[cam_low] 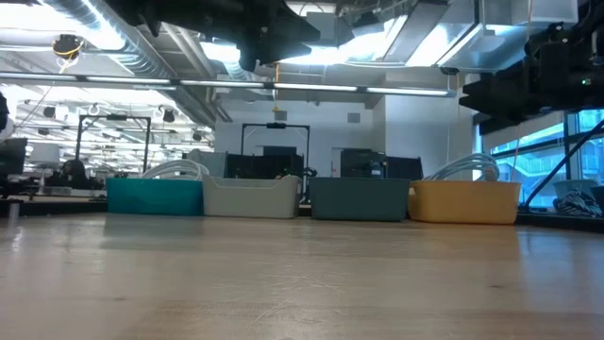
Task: Pick & Place USB Port
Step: Return to Home Position
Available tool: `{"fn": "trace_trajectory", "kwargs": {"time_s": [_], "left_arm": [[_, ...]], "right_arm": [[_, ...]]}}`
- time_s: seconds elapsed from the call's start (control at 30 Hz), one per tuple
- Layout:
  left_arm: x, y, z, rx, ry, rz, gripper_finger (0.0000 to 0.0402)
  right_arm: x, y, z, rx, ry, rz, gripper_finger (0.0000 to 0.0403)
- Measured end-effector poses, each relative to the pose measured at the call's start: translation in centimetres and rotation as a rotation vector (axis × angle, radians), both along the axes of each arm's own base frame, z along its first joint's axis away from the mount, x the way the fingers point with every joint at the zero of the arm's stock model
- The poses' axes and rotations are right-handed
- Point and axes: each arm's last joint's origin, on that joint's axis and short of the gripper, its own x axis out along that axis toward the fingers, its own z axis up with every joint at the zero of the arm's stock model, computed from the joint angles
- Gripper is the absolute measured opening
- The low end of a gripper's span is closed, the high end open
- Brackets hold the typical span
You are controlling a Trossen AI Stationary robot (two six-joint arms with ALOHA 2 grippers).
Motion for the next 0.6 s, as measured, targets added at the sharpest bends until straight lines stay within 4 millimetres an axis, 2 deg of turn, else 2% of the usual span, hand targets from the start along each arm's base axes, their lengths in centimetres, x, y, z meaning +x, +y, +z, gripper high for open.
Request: {"fn": "trace_trajectory", "kwargs": {"time_s": [0.1, 0.2, 0.3, 0.43, 0.6], "left_arm": [[-0.3, 0.0, -0.1, 0.016, 0.013, -0.002, 0.0231], [-2.5, -0.1, 0.2, 0.034, 0.031, -0.02, 0.0231], [-5.5, -0.4, -0.3, -0.026, -0.006, -0.083, 0.0231], [-10.2, -0.7, -1.0, -0.014, -0.131, -0.116, 0.0231], [-15.0, -1.0, -3.9, 0.015, -0.195, -0.143, 0.0231]], "right_arm": [[0.0, 0.0, 0.0, 0.0, 0.0, 0.0, 0.0283], [0.0, 0.0, 0.0, -0.001, 0.0, 0.0, 0.0283], [0.0, 0.0, 0.0, 0.0, 0.0, 0.0, 0.0283], [0.0, 0.0, 0.0, 0.0, 0.0, 0.0, 0.0283], [0.0, 0.0, 0.0, 0.0, 0.0, 0.0, 0.0283]]}}
